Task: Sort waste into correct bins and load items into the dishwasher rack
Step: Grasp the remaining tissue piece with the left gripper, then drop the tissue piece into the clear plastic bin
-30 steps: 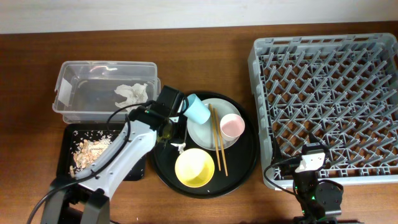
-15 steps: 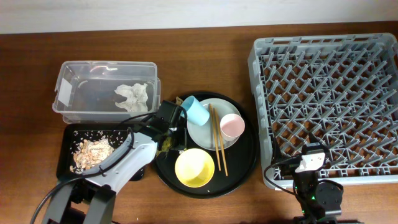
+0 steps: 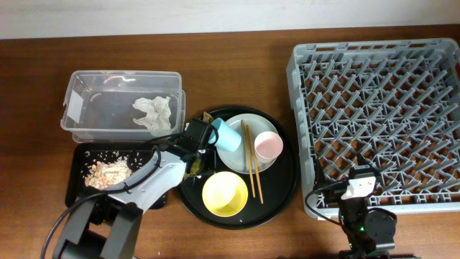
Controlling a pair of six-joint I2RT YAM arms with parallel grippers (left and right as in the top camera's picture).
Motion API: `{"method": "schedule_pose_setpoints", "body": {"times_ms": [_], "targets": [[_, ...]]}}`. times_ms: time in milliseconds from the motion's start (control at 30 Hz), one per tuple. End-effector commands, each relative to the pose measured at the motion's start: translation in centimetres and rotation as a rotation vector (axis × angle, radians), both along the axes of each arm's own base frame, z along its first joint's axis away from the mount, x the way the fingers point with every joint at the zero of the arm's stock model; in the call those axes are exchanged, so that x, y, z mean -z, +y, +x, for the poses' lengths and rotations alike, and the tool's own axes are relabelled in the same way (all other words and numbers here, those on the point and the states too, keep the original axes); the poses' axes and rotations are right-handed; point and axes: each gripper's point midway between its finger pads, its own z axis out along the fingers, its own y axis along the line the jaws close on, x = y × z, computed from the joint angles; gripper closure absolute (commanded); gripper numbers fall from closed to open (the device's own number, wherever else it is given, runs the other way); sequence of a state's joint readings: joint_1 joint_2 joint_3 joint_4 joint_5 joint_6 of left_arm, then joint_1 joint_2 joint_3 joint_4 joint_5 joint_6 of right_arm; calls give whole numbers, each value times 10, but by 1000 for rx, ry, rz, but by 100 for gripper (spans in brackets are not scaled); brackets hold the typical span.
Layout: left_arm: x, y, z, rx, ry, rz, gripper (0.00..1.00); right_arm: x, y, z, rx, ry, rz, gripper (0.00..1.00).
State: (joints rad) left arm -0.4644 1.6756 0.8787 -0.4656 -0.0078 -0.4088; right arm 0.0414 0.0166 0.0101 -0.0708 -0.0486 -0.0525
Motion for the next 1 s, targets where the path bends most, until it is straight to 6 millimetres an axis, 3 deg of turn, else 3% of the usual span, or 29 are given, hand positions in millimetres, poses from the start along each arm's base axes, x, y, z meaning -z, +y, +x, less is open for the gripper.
{"method": "schedule_pose_setpoints", "body": {"times_ms": [0,100,267,367,433,633,767,800,867,900,967], "targets": [[-20,1,-2,3,-26,-5,100,3,0,0,2,6,5,1],[-52,3,2,-4,-74,-9,100,3,0,0,2,6,5,1],[-130,15,16,-30,-252,6,100,3,0,0,2,6,5,1],[-167,44,32,-128,-397,81,99,3,0,0,2,6,5,1],[-181,72,47,-226,-468,114,98,3,0,0,1,6,5,1],[-179,124,100,-351,-548,69,94,3,0,0,2,6,5,1],[-159,133,127,-354,-539,-10,88,3,0,0,2,6,5,1],[-151,136,135,-356,-535,-32,84,3,0,0,2,6,5,1],[-135,142,146,-336,-529,-20,39,2,0,0,1,5,5,1],[-131,144,149,-326,-531,-12,24,3,0,0,2,6,5,1],[-127,145,156,-287,-543,-12,13,2,0,0,2,5,5,1]]}}
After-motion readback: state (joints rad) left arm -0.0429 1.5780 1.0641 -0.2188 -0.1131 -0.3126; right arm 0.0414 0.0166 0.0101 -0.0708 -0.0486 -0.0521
